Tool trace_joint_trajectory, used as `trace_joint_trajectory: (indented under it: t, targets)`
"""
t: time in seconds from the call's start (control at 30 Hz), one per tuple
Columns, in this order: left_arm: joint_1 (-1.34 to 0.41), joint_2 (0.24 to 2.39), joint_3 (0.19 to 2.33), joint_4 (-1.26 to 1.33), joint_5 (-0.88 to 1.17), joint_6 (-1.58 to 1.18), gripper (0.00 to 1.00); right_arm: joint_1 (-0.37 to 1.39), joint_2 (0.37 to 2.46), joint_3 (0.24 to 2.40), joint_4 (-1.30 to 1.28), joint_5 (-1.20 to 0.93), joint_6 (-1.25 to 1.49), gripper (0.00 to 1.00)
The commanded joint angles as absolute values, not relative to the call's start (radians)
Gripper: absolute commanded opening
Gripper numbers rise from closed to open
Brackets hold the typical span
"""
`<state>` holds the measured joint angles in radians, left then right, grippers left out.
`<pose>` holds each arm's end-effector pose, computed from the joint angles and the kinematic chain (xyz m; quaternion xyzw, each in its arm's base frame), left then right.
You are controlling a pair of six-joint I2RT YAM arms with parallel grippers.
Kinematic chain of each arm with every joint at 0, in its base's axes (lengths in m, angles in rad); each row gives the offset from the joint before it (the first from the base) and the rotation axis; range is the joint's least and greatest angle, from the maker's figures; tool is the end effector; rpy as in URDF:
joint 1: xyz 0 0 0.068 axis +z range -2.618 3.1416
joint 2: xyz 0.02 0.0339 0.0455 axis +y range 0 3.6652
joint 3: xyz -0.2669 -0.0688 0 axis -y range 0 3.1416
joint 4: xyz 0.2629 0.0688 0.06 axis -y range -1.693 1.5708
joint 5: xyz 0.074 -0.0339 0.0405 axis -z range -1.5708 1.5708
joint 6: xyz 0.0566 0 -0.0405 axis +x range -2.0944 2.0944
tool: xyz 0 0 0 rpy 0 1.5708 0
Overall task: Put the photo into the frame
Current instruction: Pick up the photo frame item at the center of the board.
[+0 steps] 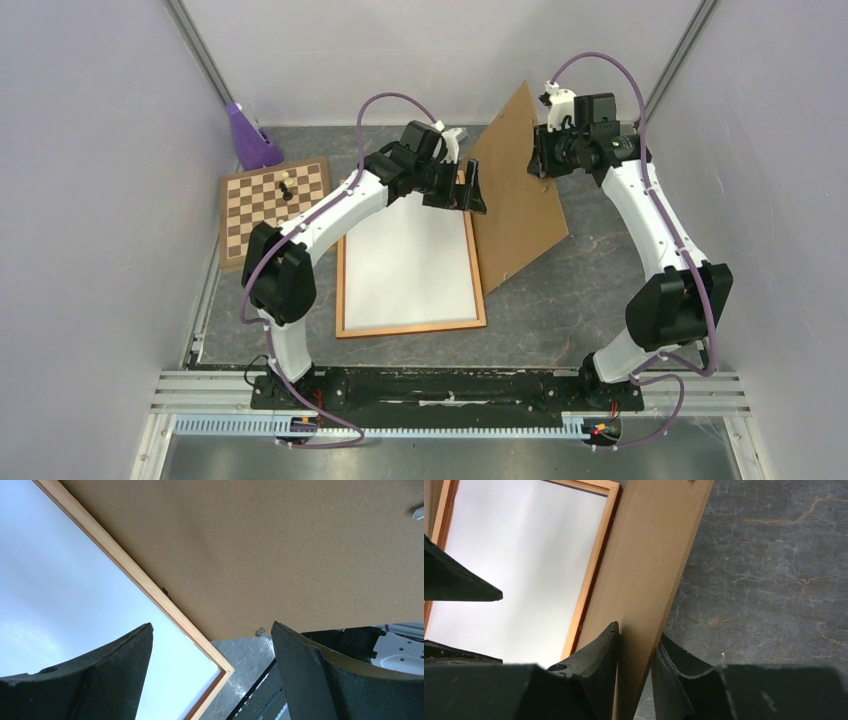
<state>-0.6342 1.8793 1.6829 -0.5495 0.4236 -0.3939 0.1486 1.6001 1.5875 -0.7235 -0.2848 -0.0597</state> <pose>0.3591 -0.2930 0.2901 0.1910 0.8791 -0.3604 0.2465 0.3799 0.0730 0.3508 -0.1513 0.8940 0.1474 0.3951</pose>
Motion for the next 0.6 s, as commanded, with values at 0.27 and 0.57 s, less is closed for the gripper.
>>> trace_joint_trajectory:
  t: [0.27, 0.57]
  targets:
    - [-0.624, 1.795, 1.663, -0.525, 0.426, -0.345, 0.94, 0.155, 1.612, 1.671, -0.693, -0.257, -0.052, 0.21]
    - [-0.617, 1.79, 1.661, -0.525, 0.424, -0.341, 0.94, 0.147, 1.58, 1.695, -0.696, -0.252, -0.052, 0.0]
